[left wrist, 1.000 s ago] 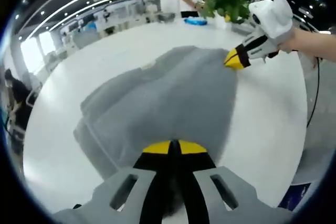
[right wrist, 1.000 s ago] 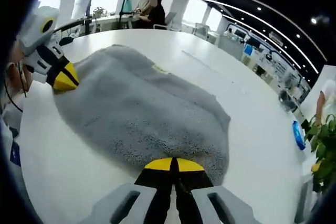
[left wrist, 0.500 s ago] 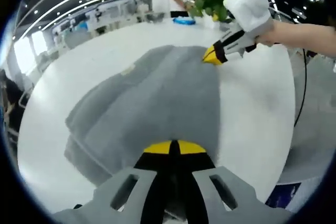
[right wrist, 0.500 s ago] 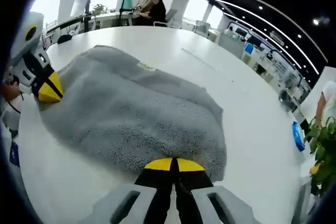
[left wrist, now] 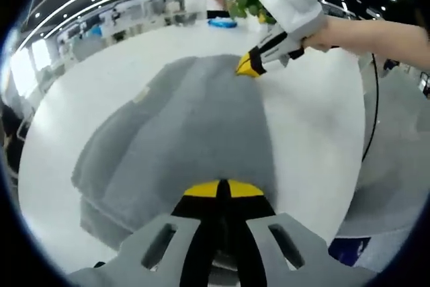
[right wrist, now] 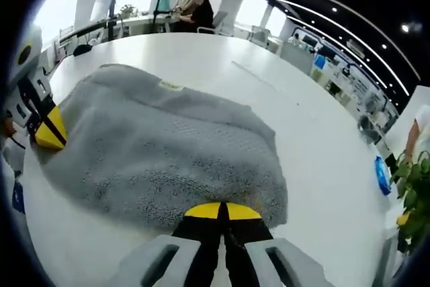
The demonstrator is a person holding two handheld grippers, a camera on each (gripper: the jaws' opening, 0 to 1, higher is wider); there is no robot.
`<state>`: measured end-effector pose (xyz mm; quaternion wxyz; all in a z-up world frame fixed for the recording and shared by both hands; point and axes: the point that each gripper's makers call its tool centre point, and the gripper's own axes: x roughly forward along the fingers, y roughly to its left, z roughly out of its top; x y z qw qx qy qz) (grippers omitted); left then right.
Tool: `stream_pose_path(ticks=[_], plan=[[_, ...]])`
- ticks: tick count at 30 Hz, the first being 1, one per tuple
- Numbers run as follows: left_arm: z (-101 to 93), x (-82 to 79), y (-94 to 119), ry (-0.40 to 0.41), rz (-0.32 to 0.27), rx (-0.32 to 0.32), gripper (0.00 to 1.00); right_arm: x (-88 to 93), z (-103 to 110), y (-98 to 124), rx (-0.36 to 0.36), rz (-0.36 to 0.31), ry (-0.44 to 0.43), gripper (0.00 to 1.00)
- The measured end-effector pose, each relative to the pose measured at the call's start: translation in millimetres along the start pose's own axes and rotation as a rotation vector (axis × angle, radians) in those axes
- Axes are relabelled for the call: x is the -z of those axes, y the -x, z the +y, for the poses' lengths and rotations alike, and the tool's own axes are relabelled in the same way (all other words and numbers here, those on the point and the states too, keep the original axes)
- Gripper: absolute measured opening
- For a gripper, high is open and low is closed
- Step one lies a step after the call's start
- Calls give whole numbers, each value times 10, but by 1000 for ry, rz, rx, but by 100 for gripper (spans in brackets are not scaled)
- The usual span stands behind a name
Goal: Open the folded towel by lifting each exposed corner and separating the folded layers until the towel lies flat within the target outline without major curled edges
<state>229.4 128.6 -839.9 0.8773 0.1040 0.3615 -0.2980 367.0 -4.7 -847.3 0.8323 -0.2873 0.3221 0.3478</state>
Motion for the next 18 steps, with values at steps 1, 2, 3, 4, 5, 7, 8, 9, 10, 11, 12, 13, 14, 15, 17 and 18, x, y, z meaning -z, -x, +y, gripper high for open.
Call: stream_pose_path(ticks=[1, 2, 3, 4, 5, 7, 8, 9, 10, 11, 12, 13, 14, 15, 17, 18], plan=[[-30, 4, -2, 13, 4, 12, 2, -2, -4, -5, 0, 1, -2, 0], [-46, 4, -2, 18, 6, 19, 2, -3, -6, -8, 1, 1, -1, 0], [-68, 5, -2, 23, 9, 26, 2, -6, -7, -10, 2, 2, 1, 0], [-94, 7, -6, 23, 13, 37, 2, -9, -9, -14, 4, 3, 4, 0], [-110, 6, -9, 21, 13, 41, 2, -12, -13, -17, 3, 4, 6, 0], [-133, 1, -14, 17, 15, 43, 2, -15, -18, -21, 2, 4, 7, 0], [-160, -2, -18, 8, 22, 47, 2, -19, -25, -26, 0, 6, 6, 0], [-174, -2, -20, 0, 25, 49, 2, -23, -31, -30, -3, 7, 5, 0], [-199, -6, -24, -13, 29, 54, 2, -26, -37, -35, -5, 7, 5, 0], [-215, -9, -27, -22, 31, 58, 2, -31, -40, -40, -6, 9, 6, 0], [-223, -10, -28, -29, 31, 61, 1, -36, -45, -47, -7, 11, 8, 0], [-251, -18, -37, -42, 29, 71, 1, -40, -48, -50, -7, 12, 10, 0], [-258, -19, -39, -41, 30, 75, 1, -45, -54, -57, -7, 15, 15, 0], [-272, -21, -43, -39, 33, 83, 1, -49, -60, -63, -7, 17, 17, 0], [-301, -26, -50, -39, 37, 95, 1, -55, -66, -71, -8, 21, 20, 0], [-317, -28, -58, -44, 37, 101, 1, -58, -68, -74, -8, 21, 21, 0]])
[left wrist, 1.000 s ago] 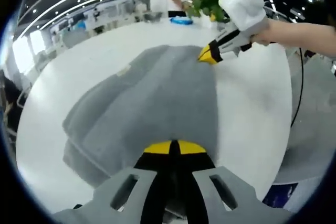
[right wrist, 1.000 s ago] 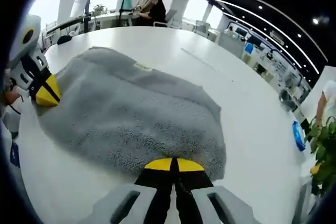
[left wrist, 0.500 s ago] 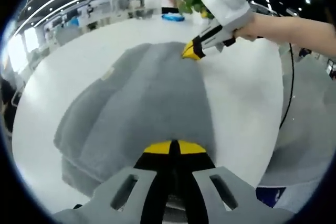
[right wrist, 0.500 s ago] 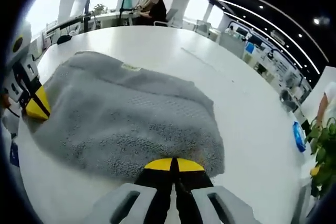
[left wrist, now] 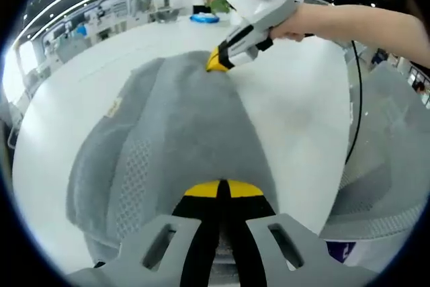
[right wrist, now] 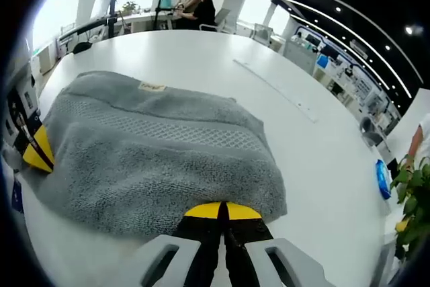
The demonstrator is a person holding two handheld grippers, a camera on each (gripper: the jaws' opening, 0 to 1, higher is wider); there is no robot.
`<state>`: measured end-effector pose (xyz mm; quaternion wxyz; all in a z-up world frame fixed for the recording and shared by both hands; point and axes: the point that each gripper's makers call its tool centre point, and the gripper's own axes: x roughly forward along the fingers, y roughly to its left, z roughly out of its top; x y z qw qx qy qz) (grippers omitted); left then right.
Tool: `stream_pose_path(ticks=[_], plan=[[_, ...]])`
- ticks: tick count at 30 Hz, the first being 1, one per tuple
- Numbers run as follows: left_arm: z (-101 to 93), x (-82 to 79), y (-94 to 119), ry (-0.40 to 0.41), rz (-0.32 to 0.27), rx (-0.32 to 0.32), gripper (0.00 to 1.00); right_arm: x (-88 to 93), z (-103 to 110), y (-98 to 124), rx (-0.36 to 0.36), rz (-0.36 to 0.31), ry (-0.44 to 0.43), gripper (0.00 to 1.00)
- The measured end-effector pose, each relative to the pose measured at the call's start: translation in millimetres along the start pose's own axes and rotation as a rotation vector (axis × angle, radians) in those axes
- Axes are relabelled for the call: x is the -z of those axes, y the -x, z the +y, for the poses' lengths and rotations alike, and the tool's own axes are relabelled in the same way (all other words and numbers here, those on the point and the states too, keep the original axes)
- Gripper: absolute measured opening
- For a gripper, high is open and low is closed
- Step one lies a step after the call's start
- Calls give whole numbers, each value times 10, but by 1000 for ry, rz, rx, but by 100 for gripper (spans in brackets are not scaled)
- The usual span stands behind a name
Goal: Open the folded towel by lifting each exposed corner and separating the folded layers until the towel lies flat within the target outline without major curled edges
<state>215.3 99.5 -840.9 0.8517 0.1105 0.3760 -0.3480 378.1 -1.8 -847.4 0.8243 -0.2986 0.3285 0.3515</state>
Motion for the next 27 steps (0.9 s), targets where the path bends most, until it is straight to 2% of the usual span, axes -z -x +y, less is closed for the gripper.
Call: stream_pose_path(ticks=[16, 27], plan=[[-362, -72, -116, -55, 7, 113, 1, -29, -38, -43, 1, 7, 11, 0], [-452, -99, -152, -67, 8, 143, 1, -49, -48, -56, -2, 11, 18, 0]])
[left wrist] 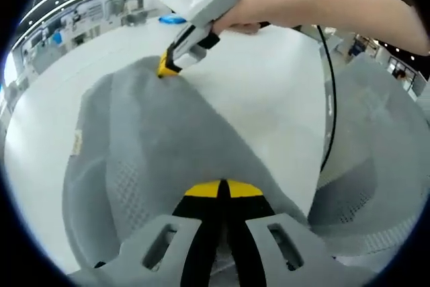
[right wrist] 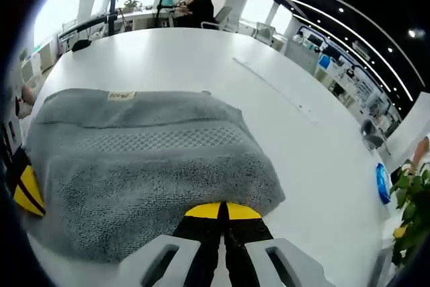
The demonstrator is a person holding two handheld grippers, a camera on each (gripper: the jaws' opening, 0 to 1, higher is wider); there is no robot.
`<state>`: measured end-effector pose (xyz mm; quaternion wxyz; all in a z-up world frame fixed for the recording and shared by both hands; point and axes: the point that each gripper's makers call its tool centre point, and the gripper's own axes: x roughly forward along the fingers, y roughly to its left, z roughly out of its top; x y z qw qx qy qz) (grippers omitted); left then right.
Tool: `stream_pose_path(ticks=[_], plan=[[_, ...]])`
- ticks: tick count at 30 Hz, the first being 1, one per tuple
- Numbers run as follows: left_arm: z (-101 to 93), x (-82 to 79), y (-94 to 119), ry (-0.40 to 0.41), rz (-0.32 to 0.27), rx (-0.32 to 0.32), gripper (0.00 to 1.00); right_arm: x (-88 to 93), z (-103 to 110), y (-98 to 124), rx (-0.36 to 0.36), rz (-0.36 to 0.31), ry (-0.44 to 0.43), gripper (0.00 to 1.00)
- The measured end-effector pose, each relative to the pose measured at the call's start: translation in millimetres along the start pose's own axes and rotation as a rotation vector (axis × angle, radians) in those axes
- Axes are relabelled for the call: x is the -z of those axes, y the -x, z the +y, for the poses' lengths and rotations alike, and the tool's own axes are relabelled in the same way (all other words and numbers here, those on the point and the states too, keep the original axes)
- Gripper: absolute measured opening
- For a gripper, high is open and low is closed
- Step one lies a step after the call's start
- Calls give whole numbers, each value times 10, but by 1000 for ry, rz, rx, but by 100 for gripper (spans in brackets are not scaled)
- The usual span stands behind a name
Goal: Open the folded towel by lifting each exposed corner and separating the folded layers until the towel lies flat within the target outline without major curled edges
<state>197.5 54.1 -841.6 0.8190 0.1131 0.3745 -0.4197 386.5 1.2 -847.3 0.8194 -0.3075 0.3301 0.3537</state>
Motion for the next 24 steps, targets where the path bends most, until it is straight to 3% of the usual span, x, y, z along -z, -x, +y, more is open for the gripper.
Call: stream_pose_path(ticks=[24], plan=[[-152, -97, -128, -10, -25, 73, 0, -41, -30, -48, -6, 2, 9, 0]])
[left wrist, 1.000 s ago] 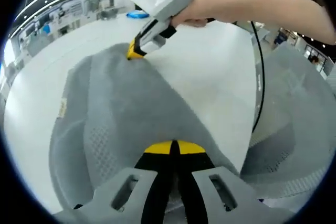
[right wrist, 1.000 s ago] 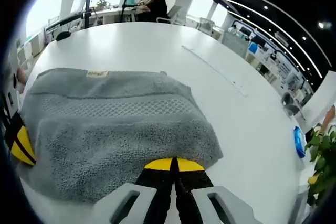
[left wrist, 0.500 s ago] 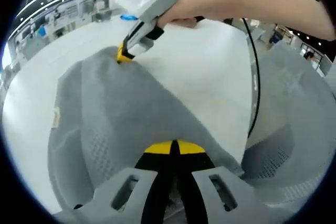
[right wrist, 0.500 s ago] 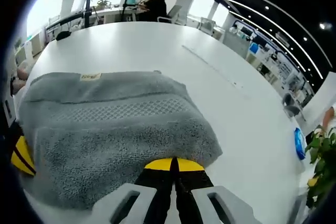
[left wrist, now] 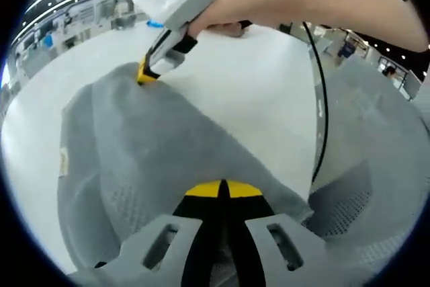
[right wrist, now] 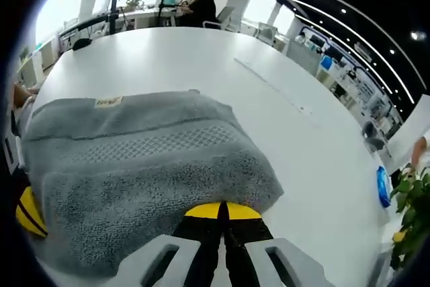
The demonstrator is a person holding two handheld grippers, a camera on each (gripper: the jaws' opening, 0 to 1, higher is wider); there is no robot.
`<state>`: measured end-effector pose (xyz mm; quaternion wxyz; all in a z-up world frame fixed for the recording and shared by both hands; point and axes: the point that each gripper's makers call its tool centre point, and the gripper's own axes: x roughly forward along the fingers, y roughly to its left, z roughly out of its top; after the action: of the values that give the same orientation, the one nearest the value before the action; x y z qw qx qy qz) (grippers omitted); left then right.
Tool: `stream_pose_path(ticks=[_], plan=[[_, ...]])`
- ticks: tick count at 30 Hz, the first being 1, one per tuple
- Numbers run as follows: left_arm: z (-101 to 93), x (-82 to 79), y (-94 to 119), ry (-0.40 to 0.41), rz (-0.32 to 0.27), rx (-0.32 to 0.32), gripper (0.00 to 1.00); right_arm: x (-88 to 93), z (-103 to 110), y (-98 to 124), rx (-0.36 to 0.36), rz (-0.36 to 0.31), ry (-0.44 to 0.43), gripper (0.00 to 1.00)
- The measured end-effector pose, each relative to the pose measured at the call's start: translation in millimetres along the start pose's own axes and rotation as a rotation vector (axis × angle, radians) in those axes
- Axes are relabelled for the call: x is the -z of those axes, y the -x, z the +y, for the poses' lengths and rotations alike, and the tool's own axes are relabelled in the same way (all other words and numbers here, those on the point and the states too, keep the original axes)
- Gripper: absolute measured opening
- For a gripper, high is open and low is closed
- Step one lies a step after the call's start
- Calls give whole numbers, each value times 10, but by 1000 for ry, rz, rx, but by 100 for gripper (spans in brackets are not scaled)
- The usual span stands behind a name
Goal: Open the folded towel by lifting each exposed corner and separating the folded layers until the towel lies flat within the target outline without major curled edges
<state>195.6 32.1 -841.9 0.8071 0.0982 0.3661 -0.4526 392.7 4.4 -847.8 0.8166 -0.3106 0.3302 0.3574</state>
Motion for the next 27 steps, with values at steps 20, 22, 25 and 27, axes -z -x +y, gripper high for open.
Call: stream_pose_path(ticks=[20, 22, 25, 27], plan=[[-41, -42, -50, 14, -23, 9, 0, -30, -6, -33, -6, -5, -7, 0], [-45, -47, -55, 11, -23, 9, 0, -33, -7, -35, -6, -4, -6, 0], [-49, -54, -65, 8, -22, 11, 0, -38, -6, -37, -6, -3, -5, 0], [-56, -66, -79, 5, -21, 15, 0, -44, -8, -40, -5, -4, -4, 0]])
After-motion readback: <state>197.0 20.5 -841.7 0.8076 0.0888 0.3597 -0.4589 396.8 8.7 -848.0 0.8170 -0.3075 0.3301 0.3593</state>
